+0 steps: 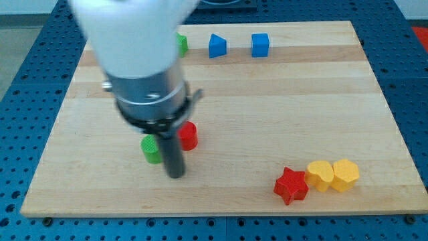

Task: Push green circle towards center left

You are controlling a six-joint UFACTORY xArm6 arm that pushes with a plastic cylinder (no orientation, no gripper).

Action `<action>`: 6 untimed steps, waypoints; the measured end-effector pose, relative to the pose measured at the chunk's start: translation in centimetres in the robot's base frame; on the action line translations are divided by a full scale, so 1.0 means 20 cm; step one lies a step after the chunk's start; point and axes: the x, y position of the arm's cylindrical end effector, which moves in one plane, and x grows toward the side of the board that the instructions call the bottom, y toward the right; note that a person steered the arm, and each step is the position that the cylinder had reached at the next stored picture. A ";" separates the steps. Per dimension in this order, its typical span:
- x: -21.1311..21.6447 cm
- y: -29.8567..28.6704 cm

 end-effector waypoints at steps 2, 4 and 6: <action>-0.07 0.06; -0.13 -0.24; -0.13 -0.59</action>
